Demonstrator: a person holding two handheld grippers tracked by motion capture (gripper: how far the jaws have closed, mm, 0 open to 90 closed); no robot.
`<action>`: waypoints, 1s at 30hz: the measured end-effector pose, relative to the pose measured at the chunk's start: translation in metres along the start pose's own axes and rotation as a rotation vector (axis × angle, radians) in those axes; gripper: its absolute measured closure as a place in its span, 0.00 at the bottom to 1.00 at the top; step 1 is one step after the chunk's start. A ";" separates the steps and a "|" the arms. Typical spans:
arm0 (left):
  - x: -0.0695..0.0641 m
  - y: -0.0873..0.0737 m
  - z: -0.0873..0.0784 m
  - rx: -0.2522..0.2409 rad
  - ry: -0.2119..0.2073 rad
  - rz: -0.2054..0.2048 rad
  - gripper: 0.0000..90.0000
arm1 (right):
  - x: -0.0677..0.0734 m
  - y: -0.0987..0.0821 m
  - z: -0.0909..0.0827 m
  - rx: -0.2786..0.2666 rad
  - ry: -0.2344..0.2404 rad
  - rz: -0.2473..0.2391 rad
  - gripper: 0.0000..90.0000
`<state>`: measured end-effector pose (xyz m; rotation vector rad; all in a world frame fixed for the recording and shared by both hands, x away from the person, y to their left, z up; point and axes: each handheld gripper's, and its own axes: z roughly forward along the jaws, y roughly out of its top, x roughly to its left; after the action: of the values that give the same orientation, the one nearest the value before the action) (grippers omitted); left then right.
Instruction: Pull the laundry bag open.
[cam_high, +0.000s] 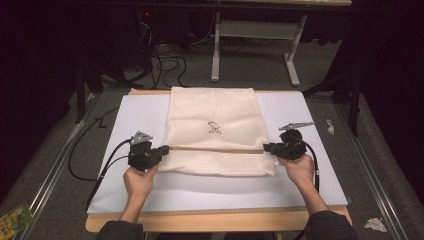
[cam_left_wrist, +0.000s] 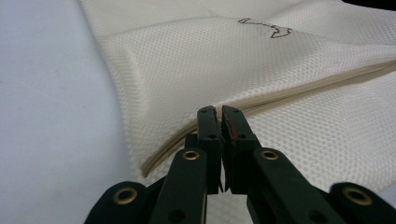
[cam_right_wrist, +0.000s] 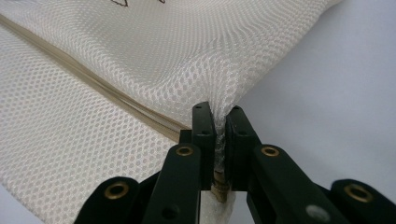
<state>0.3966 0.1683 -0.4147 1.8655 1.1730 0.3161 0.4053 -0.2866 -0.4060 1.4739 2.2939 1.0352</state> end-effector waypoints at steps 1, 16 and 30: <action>0.001 0.000 -0.001 0.003 0.000 0.000 0.97 | -0.002 0.000 -0.001 -0.005 0.006 0.003 0.95; 0.010 -0.002 -0.009 -0.005 0.023 -0.011 0.97 | -0.002 0.006 -0.002 0.004 -0.030 -0.016 0.95; 0.015 -0.008 -0.011 0.009 0.031 -0.023 0.97 | -0.011 0.006 0.001 -0.007 -0.029 0.015 0.95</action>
<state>0.3931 0.1883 -0.4185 1.8597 1.2181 0.3281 0.4151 -0.2939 -0.4048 1.4960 2.2609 1.0180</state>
